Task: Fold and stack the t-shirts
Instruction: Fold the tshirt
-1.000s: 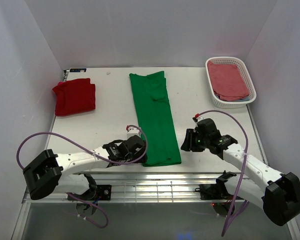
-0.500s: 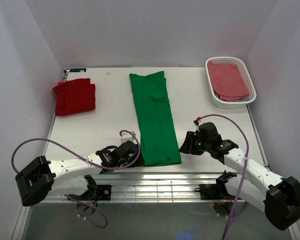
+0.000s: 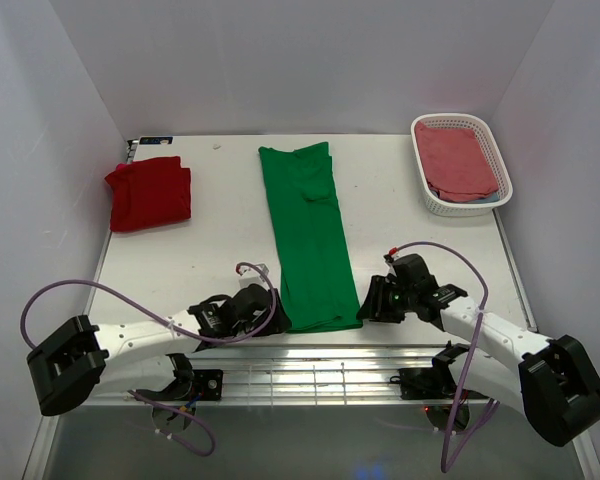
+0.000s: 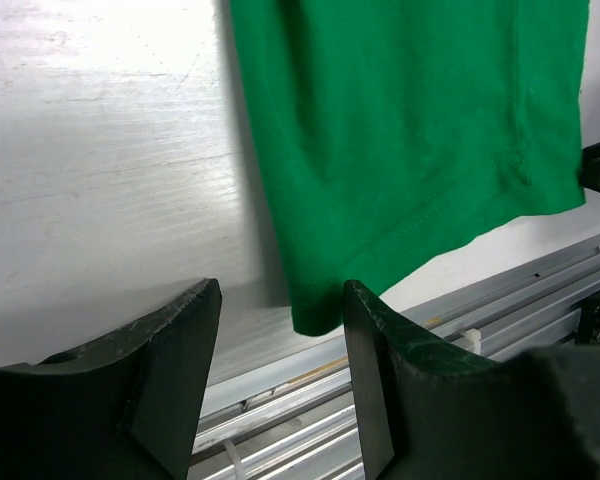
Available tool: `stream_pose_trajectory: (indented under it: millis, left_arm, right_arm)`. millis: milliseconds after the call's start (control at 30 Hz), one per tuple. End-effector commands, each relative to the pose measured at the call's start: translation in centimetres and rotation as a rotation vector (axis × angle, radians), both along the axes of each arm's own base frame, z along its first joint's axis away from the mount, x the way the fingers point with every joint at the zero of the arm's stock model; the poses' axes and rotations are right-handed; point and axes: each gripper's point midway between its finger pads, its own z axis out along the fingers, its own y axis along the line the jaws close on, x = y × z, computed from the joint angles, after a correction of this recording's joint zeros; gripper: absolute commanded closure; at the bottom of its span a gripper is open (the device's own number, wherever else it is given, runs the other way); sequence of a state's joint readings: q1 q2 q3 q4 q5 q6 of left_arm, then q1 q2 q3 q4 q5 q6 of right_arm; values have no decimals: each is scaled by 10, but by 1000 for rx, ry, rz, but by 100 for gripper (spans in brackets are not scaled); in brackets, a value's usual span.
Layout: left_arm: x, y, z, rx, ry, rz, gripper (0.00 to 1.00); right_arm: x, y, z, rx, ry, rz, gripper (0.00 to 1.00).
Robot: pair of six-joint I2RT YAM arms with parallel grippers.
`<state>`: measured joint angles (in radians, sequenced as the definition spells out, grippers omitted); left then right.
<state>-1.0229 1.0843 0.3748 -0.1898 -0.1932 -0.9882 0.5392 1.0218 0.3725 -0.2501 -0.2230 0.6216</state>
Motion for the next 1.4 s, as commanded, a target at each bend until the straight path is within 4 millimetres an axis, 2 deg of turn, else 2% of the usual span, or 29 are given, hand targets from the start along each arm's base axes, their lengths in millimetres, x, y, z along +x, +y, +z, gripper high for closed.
stream_pose_trajectory:
  millis: [0, 200, 300, 467, 500, 600, 633, 667, 700, 733, 867, 967, 1000, 1133, 1300, 1367]
  left_arm:
    - [-17, 16, -28, 95, 81, -39, 36]
    - [-16, 8, -31, 108, 92, -71, 40]
    - [-16, 9, -32, 121, 96, -74, 48]
    - [-20, 15, -36, 152, 120, -66, 73]
    - [-21, 16, -38, 157, 126, -66, 76]
    - [-22, 18, -42, 168, 135, -63, 82]
    - [-22, 17, -41, 167, 138, -65, 85]
    - [-22, 16, -41, 166, 137, -70, 90]
    - [-23, 17, -41, 173, 140, -75, 100]
    - [-24, 17, -40, 172, 145, -78, 100]
    - [-29, 19, -31, 170, 162, -83, 100]
    - [-32, 22, -18, 154, 168, -71, 100]
    - [-36, 28, -18, 173, 185, -65, 100]
    - [-41, 30, 0, 136, 191, -51, 100]
    - [-34, 9, 33, 36, 146, -74, 100]
    - [-26, -4, 50, 10, 117, -88, 100]
  right_arm:
    - [-4, 8, -4, 37, 20, 17, 51]
    - [-9, 13, -8, 44, 41, 34, 52]
    - [-11, 15, -7, 46, 44, 40, 52]
    - [-17, 15, -11, 35, 61, 55, 53]
    - [-19, 14, -13, 31, 65, 57, 54]
    - [-25, 14, -20, 28, 83, 71, 68]
    - [-28, 15, -22, 30, 91, 81, 79]
    - [-30, 14, -25, 26, 99, 85, 84]
    - [-32, 15, -26, 26, 104, 90, 88]
    - [-34, 16, -26, 24, 108, 101, 92]
    - [-46, 12, -27, -16, 129, 128, 92]
    - [-55, 7, -21, -42, 129, 134, 92]
    - [-57, 6, -18, -43, 132, 124, 92]
    - [-63, 0, -1, -35, 105, 98, 92]
    - [-58, 8, 22, 22, 67, 92, 92]
    - [-53, 18, 31, 52, 51, 116, 92]
